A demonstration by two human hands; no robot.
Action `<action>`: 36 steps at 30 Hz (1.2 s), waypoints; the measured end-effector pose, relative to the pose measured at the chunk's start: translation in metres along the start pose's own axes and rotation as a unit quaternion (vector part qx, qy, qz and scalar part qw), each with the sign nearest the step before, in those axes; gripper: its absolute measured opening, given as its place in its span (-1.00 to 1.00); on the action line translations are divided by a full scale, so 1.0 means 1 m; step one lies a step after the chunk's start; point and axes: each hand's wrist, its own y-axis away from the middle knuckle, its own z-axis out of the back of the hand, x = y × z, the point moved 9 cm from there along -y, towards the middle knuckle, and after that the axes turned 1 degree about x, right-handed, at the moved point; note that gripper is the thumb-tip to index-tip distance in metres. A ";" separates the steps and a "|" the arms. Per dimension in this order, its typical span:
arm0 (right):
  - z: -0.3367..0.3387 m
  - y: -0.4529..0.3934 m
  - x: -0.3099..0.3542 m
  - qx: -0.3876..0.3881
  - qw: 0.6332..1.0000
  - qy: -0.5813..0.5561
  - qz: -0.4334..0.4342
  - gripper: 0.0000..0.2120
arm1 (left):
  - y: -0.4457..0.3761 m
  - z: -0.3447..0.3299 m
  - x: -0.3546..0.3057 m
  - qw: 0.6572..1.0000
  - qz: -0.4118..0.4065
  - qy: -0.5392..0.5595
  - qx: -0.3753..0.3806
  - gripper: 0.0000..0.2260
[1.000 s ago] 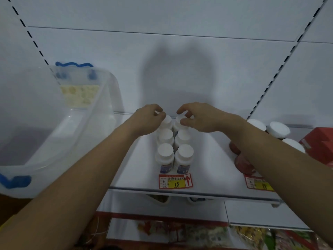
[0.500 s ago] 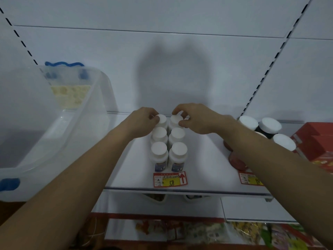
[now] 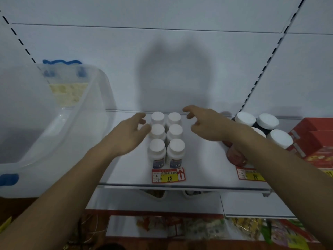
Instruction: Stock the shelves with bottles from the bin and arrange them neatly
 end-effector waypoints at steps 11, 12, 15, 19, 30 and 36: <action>-0.052 0.034 0.007 0.122 0.992 0.033 -0.021 0.00 | 0.032 -0.038 0.000 0.982 -0.060 -0.128 0.123 -0.08; -0.054 0.034 0.008 0.121 0.992 0.028 -0.020 -0.03 | 0.029 -0.040 0.003 0.981 -0.058 -0.146 0.117 -0.06; -0.058 0.032 0.011 0.103 0.994 0.011 -0.015 -0.11 | 0.027 -0.043 0.003 0.984 -0.062 -0.128 0.103 -0.22; -0.058 0.029 0.010 0.079 0.997 -0.003 -0.015 -0.18 | 0.026 -0.043 0.001 0.987 -0.073 -0.114 0.087 -0.32; -0.056 0.029 0.011 0.074 0.997 -0.005 -0.024 -0.16 | 0.022 -0.042 0.004 0.985 -0.078 -0.127 0.082 -0.31; -0.059 0.031 0.004 0.089 0.995 -0.001 -0.045 -0.08 | 0.024 -0.042 0.004 0.988 -0.069 -0.106 0.084 -0.25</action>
